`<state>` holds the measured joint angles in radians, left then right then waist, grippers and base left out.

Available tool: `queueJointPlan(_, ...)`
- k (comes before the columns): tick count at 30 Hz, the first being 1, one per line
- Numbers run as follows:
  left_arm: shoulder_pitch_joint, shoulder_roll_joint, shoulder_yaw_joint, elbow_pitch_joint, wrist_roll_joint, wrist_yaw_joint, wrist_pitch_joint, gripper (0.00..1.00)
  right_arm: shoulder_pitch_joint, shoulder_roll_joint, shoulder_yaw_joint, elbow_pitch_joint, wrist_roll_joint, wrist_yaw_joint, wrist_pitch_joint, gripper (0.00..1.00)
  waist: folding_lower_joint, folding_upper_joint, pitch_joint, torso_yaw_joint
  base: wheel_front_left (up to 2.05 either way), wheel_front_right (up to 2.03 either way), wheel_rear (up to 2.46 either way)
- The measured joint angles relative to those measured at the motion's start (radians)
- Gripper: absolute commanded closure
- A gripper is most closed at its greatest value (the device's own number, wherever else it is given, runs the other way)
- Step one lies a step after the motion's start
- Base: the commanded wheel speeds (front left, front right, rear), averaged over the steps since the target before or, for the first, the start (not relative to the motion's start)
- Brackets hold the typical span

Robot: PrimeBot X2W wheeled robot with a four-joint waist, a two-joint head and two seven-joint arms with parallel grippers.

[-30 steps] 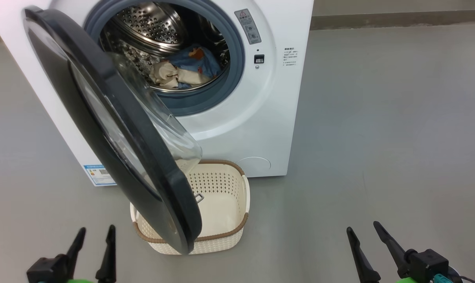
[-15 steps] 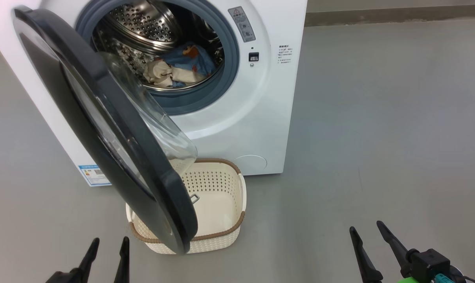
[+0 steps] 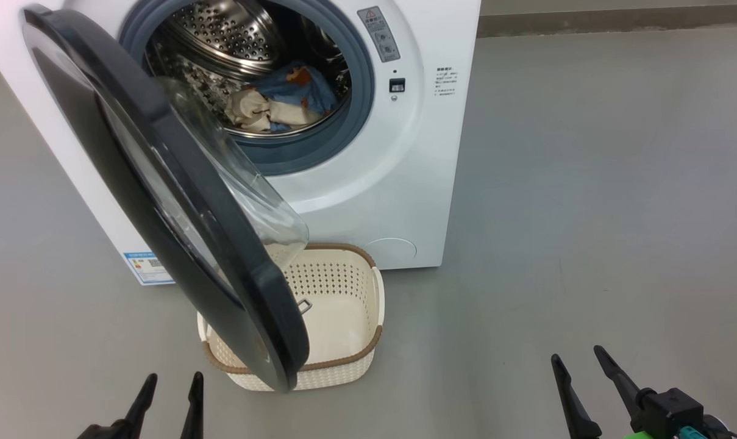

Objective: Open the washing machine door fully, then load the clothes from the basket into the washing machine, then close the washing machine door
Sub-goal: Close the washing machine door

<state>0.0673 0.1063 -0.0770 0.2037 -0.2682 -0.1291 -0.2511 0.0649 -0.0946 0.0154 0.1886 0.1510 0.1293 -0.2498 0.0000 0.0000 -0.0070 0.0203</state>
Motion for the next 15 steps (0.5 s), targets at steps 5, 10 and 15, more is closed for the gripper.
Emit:
queueJointPlan(5,0.0,0.0,0.0,0.0,0.0,0.0,0.0,0.0,0.0,0.0,0.0,0.005,-0.002,0.0,0.0,0.0,0.0,0.0,-0.002,0.002,0.0,0.0,0.0)
queueJointPlan(10,0.0,0.0,0.0,0.0,0.0,0.0,0.0,0.0,0.0,0.0,0.0,0.013,-0.005,0.0,0.0,1.0,0.0,0.0,-0.004,0.002,0.0,0.0,0.0)
queueJointPlan(15,0.0,0.0,0.0,0.0,0.0,0.0,0.0,0.0,0.0,-0.001,0.001,0.017,-0.005,0.0,0.0,1.0,0.0,0.0,-0.003,0.003,0.0,0.0,0.0)
